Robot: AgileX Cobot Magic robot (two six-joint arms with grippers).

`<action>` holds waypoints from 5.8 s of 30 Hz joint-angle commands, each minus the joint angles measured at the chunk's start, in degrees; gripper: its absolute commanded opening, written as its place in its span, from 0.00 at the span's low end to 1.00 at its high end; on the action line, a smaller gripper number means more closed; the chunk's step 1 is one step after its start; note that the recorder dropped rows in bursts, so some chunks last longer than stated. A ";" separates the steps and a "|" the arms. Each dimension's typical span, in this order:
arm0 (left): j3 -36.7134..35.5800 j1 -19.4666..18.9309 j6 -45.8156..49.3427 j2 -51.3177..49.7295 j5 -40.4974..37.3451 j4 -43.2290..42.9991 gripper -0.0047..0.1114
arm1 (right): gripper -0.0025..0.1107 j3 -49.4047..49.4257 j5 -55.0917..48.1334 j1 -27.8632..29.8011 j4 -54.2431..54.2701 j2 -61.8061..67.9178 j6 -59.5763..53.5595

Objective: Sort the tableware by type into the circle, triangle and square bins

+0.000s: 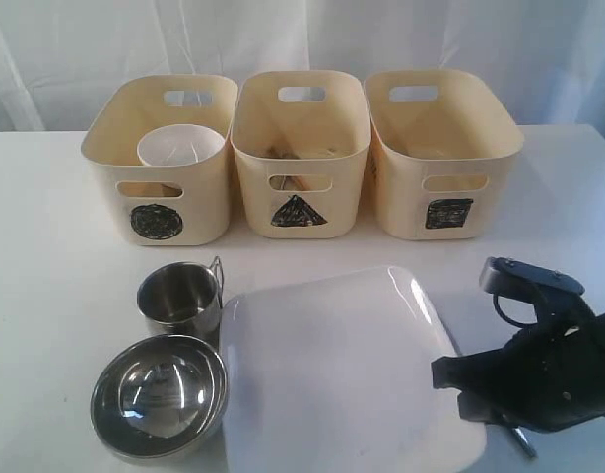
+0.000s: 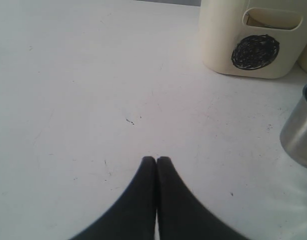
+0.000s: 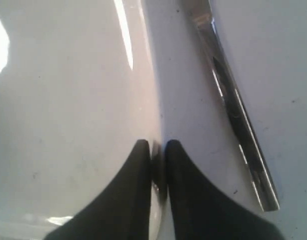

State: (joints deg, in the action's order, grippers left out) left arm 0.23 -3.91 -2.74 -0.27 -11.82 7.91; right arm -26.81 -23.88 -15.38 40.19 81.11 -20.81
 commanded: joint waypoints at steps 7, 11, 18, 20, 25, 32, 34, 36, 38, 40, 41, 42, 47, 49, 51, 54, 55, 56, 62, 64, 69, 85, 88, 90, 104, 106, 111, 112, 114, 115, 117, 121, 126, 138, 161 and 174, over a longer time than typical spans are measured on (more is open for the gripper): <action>-0.23 0.05 0.05 0.27 0.21 0.19 0.04 | 0.02 0.16 0.37 0.04 -4.30 -0.35 -1.50; -0.23 0.05 0.05 0.27 0.21 0.19 0.04 | 0.02 0.26 -0.39 0.04 -7.37 -0.35 -0.92; -0.23 0.05 0.05 0.27 0.21 0.19 0.04 | 0.02 0.26 1.85 0.04 -7.42 -0.79 1.86; -0.23 0.05 0.05 0.27 0.21 0.19 0.04 | 0.02 0.26 2.09 0.04 -7.42 -1.22 2.07; -0.23 0.05 0.05 0.27 0.21 0.19 0.04 | 0.02 0.15 2.09 0.04 -7.42 -3.19 3.00; -0.23 0.05 0.05 0.27 0.21 0.19 0.04 | 0.02 0.15 1.76 0.04 -8.10 -5.15 3.12; -0.23 0.05 0.05 0.27 0.21 0.19 0.04 | 0.02 0.15 1.77 0.04 -8.22 -5.03 3.12; -0.23 0.05 0.05 0.27 0.21 0.19 0.04 | 0.02 0.15 1.04 0.04 -9.00 -4.52 3.12; -0.23 0.05 0.05 0.27 0.21 0.19 0.04 | 0.02 0.26 0.51 0.04 -9.00 -3.79 3.12; -0.23 0.05 0.05 0.27 0.21 0.19 0.04 | 0.02 0.26 0.02 0.04 -9.00 -3.12 3.12; -0.23 0.05 0.05 0.27 0.21 0.19 0.04 | 0.02 0.26 -0.11 0.04 -9.00 -2.87 3.12; -0.23 0.05 0.05 0.27 0.21 0.19 0.04 | 0.02 0.26 -0.11 0.04 -9.00 -2.76 3.12; -0.23 0.05 0.05 0.27 0.21 0.19 0.04 | 0.02 0.26 -2.62 0.04 -9.09 -1.25 3.02; -0.23 0.05 0.05 0.27 0.21 0.19 0.04 | 0.02 0.26 -3.38 0.04 -9.09 -0.83 3.02; -0.23 0.05 0.05 0.27 0.21 0.19 0.04 | 0.02 0.26 -4.30 0.04 -9.21 -0.44 3.02; -0.23 0.05 0.05 0.27 0.21 0.19 0.04 | 0.02 0.26 -5.33 0.04 -10.08 0.65 3.02; -0.23 0.05 0.05 0.27 0.21 0.19 0.04 | 0.02 0.26 -5.33 0.04 -10.19 1.06 3.02; -0.23 0.05 0.05 0.27 0.21 0.19 0.04 | 0.02 0.26 -5.33 0.04 -10.19 1.56 3.02; -0.23 0.05 0.05 0.27 0.21 0.19 0.04 | 0.02 0.26 -4.05 0.04 -10.19 3.34 3.02; -0.23 0.05 0.05 0.27 0.21 0.19 0.04 | 0.02 0.26 -4.05 0.04 -10.32 3.34 3.02; -0.23 0.05 0.05 0.27 0.21 0.19 0.04 | 0.13 0.14 -5.91 0.04 -10.70 3.42 3.02; -0.23 0.05 0.05 0.27 0.21 0.19 0.04 | 0.31 -6.24 -5.65 0.04 -11.92 3.01 3.13; -0.23 0.05 0.05 0.27 0.21 0.19 0.04 | 0.31 -10.41 -8.64 0.04 -12.19 4.18 2.58; -0.23 0.05 0.05 0.27 0.21 0.19 0.04 | 0.32 -13.23 -10.96 0.04 -14.35 5.70 2.14; -0.23 0.05 0.05 0.27 0.21 0.19 0.04 | 0.43 -21.96 -19.98 1.19 -18.23 15.68 -1.04; -0.23 0.05 0.05 0.27 0.21 0.19 0.04 | 0.43 -21.96 -19.58 1.19 -18.24 16.24 -1.59; -0.23 0.05 0.05 0.27 0.21 0.19 0.04 | 0.43 -21.96 -19.48 1.19 -17.60 19.17 -2.57; -0.23 0.05 0.05 0.27 0.21 0.19 0.04 | 0.43 -21.96 -19.48 1.19 -17.60 19.73 -2.57; -0.23 0.05 0.05 0.27 0.21 0.19 0.04 | 0.43 -21.96 -19.30 1.19 -16.64 20.72 -3.56; -0.23 0.05 0.05 0.27 0.21 0.19 0.04 | 0.43 -21.96 -19.19 1.19 -16.00 21.21 -4.13; -0.23 0.05 0.05 0.27 0.21 0.19 0.04 | 0.43 -21.96 -19.04 1.19 -15.06 22.15 -5.08; -0.23 0.05 0.05 0.27 0.21 0.19 0.04 | 0.43 -22.31 -18.94 1.19 -13.92 24.36 -5.08; -0.23 0.05 0.05 0.27 0.21 0.19 0.04 | 0.42 -22.41 -19.11 1.19 -11.34 26.69 -7.63; -0.23 0.05 0.05 0.27 0.21 0.19 0.04 | 0.18 -22.41 -18.05 1.19 -11.71 30.44 -7.63; -0.23 0.05 0.05 0.27 0.21 0.19 0.04 | 0.02 -22.41 -14.93 1.19 -13.18 30.33 -7.06; -0.23 0.05 0.05 0.27 0.21 0.19 0.04 | 0.02 -22.41 -19.54 7.97 -12.79 30.33 -9.95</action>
State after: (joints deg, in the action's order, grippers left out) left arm 0.23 -3.91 -2.74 -0.27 -11.82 7.91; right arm -50.96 -48.91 -8.28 37.08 108.78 -30.60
